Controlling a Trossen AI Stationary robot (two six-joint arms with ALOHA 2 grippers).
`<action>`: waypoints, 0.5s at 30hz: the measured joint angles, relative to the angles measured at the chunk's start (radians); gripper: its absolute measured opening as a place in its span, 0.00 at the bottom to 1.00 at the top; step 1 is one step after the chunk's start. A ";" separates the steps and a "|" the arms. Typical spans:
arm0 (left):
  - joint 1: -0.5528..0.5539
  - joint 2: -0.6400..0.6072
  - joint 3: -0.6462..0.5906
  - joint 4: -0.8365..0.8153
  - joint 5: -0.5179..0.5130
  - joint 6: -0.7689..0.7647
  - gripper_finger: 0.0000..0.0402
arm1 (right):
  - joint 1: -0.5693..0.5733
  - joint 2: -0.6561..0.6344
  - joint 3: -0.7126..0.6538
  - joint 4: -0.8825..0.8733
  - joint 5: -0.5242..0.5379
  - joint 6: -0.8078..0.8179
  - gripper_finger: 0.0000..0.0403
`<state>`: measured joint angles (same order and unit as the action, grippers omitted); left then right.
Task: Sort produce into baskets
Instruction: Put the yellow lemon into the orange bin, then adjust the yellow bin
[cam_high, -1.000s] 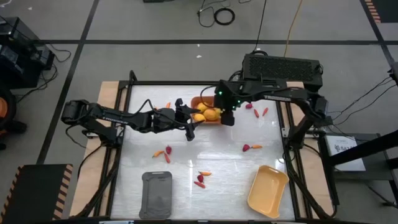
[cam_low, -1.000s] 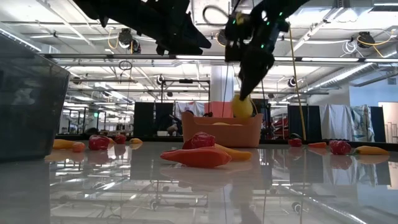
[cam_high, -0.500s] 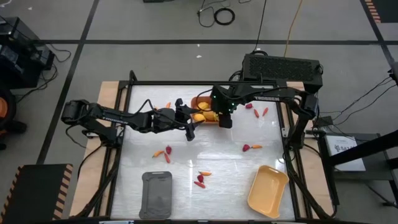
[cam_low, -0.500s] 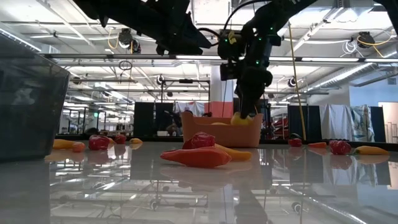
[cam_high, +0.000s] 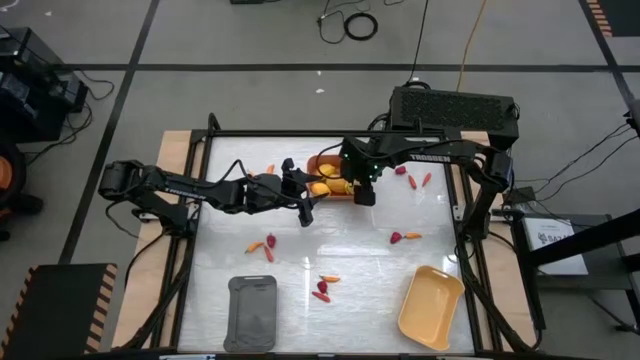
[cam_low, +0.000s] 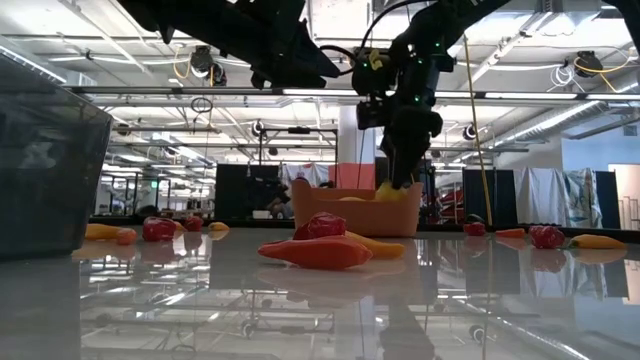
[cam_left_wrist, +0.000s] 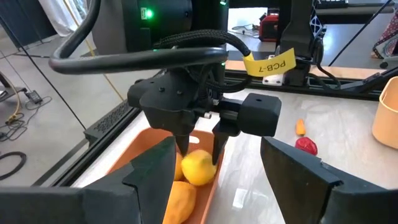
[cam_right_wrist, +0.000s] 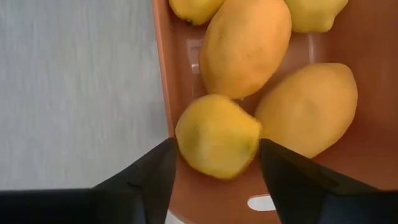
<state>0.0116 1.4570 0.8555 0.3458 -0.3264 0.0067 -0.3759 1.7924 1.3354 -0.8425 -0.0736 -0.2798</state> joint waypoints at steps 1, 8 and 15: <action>0.000 0.000 0.000 0.000 0.000 0.000 0.60 | 0.000 0.000 0.000 -0.002 0.000 0.000 0.58; 0.000 0.000 0.000 0.000 0.003 0.000 0.60 | 0.000 -0.012 0.063 -0.115 0.000 0.016 0.64; -0.009 0.000 0.000 0.000 0.006 -0.001 0.60 | 0.027 -0.029 0.182 -0.304 0.000 0.105 0.62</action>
<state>0.0027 1.4570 0.8555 0.3454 -0.3202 0.0055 -0.3489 1.7631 1.5177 -1.1464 -0.0738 -0.1751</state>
